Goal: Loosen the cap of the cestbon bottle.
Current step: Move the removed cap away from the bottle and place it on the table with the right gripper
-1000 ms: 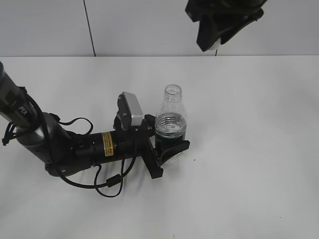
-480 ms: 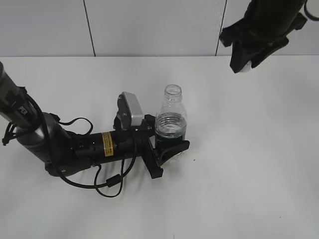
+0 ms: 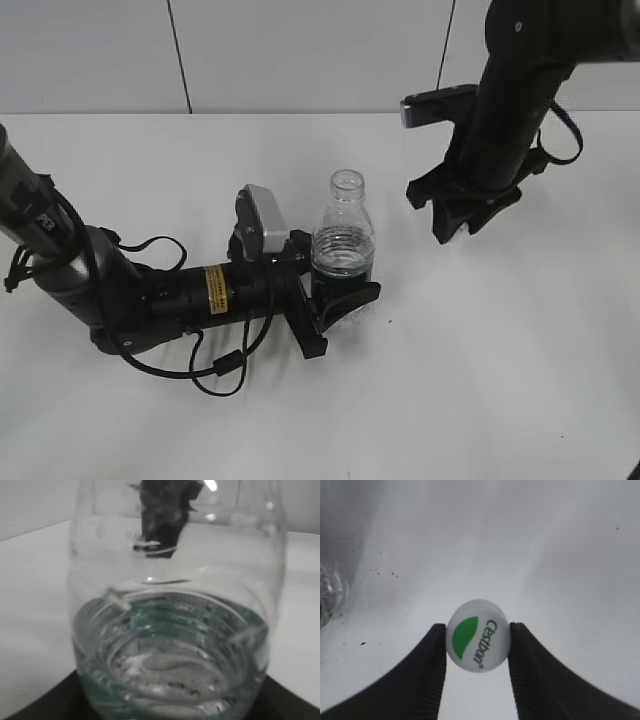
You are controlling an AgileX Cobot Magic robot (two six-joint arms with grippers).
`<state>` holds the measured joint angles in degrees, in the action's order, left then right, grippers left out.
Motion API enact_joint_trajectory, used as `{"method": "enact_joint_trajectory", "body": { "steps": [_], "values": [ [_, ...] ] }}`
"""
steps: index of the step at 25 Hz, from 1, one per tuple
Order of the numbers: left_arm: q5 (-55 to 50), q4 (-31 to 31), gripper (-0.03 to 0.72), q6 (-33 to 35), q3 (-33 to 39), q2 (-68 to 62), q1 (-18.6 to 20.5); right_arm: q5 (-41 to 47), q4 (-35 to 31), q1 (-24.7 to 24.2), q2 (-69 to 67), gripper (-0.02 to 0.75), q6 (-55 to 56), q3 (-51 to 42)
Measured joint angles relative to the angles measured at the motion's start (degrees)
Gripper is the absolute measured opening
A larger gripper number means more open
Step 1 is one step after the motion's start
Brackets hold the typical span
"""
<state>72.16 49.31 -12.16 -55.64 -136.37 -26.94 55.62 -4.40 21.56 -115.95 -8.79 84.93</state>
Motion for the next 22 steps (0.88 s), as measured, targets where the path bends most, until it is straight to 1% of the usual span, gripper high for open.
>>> {"method": "enact_joint_trajectory", "body": {
  "steps": [9,15,22],
  "values": [
    [0.0,0.0,0.403,0.0,0.0,0.0,0.0,-7.8,-0.4,0.0,-6.7,0.293,0.0,-3.0],
    [0.0,-0.1,0.403,0.0,0.0,0.0,0.0,-9.9,-0.6,0.0,-8.1,0.293,0.0,-3.3],
    [0.0,-0.1,0.403,0.0,0.0,0.0,0.0,-9.5,-0.6,0.0,-8.1,0.293,-0.1,-3.3]
  ]
}}
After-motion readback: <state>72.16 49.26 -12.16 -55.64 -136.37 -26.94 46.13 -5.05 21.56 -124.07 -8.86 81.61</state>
